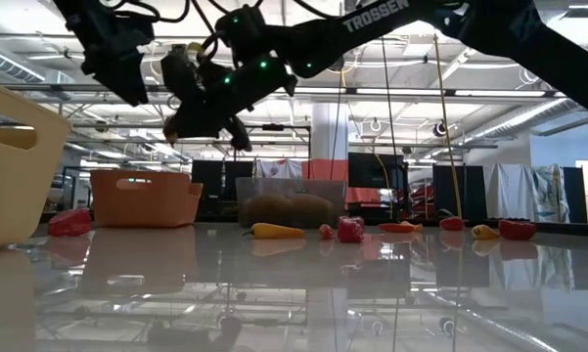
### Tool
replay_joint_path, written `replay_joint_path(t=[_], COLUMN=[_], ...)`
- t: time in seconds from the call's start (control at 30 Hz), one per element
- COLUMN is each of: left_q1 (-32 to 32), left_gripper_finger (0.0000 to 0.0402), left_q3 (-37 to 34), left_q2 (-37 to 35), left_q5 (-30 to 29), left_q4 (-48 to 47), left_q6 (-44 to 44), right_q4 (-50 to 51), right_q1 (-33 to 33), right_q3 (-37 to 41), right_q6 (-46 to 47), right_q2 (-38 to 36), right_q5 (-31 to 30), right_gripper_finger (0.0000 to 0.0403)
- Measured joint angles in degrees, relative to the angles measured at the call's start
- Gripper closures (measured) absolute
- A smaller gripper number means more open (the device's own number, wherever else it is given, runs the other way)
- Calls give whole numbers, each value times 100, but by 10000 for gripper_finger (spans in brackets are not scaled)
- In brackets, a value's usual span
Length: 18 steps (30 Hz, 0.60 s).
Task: Sort produce into baskets
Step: Put the yellow chili pepper into the orange bin
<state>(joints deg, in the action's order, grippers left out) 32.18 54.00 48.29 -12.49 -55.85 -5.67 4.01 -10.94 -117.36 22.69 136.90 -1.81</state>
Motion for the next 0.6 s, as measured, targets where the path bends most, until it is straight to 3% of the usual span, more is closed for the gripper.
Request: replay_joint_path(t=[0.37, 0.6], left_q1=[0, 0], left_gripper_finger=[169, 169], left_q3=[0, 0], left_q2=[0, 0], left_q5=[0, 0], left_q4=[-44, -40], left_q6=[-18, -140], right_q4=[160, 1059], right_q1=[-63, -341], right_q3=[-5, -144], right_q6=[-115, -96], right_q2=[-5, -357], right_q5=[101, 1053], right_gripper_finger=[305, 293])
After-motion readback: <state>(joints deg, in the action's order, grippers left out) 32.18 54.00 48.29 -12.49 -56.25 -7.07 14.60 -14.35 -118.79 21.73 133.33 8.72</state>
